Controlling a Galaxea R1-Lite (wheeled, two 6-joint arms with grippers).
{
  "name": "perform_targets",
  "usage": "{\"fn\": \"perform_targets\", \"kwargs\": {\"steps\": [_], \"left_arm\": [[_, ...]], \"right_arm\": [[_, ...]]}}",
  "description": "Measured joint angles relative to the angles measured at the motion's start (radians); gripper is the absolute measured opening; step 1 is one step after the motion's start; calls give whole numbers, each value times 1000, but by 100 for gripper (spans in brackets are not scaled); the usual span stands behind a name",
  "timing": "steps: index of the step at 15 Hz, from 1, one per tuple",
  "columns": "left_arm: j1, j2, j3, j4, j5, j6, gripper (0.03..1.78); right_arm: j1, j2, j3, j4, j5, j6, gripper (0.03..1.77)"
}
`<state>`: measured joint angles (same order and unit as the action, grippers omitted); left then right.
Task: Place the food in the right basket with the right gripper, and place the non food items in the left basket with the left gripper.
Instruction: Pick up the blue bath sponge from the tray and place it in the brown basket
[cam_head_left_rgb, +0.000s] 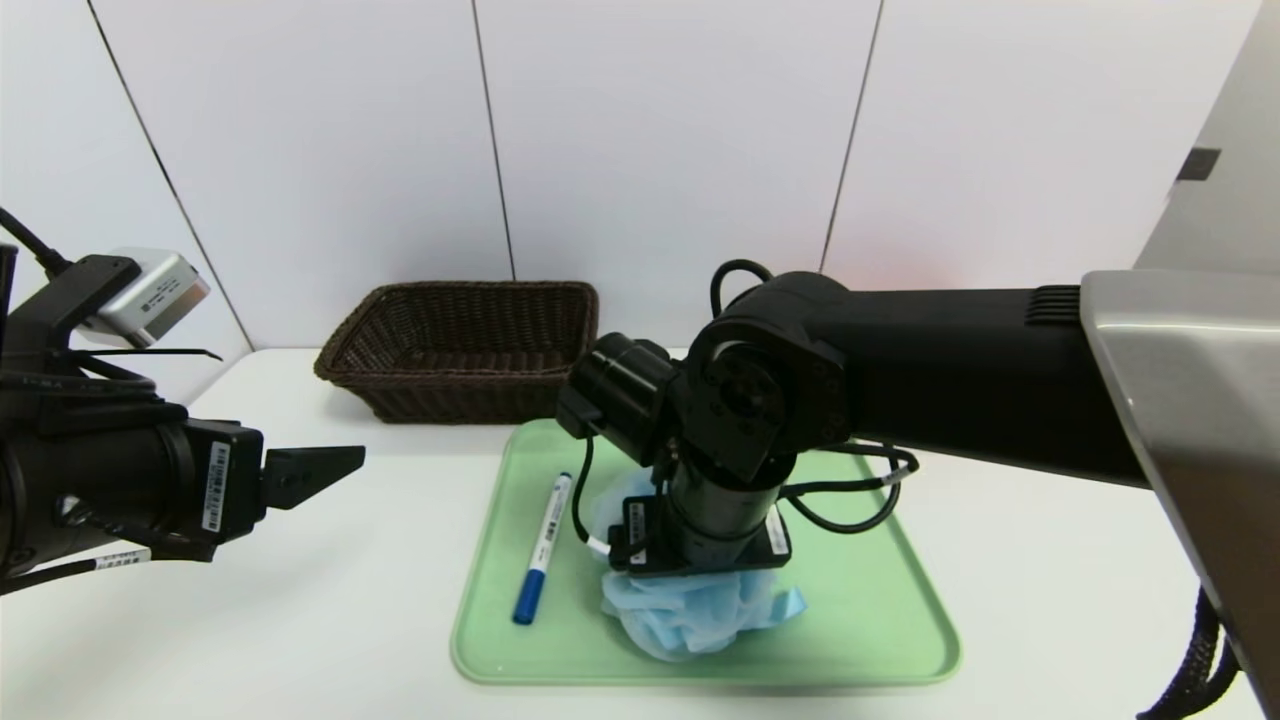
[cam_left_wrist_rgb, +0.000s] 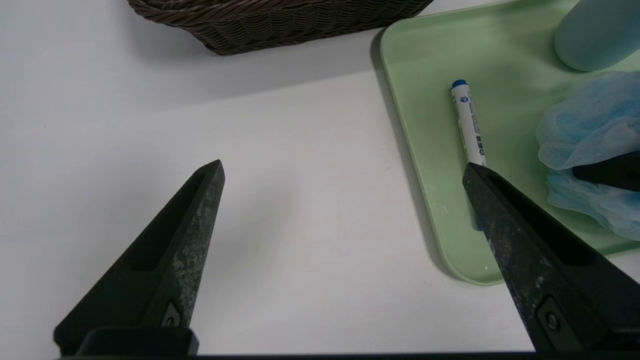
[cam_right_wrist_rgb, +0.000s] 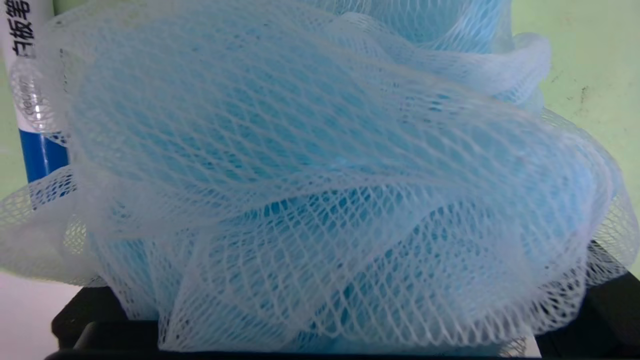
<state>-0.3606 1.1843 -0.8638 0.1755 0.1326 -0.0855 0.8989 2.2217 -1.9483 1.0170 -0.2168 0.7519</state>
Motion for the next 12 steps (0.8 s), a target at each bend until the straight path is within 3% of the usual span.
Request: {"fn": "perform_targets", "kwargs": {"steps": [8, 12], "left_arm": [[0, 0, 0, 0, 0, 0, 169], [0, -3, 4, 1, 0, 0, 169]], "right_arm": [[4, 11, 2, -16, -10, -1, 171], [7, 10, 2, -18, -10, -1, 109]]}}
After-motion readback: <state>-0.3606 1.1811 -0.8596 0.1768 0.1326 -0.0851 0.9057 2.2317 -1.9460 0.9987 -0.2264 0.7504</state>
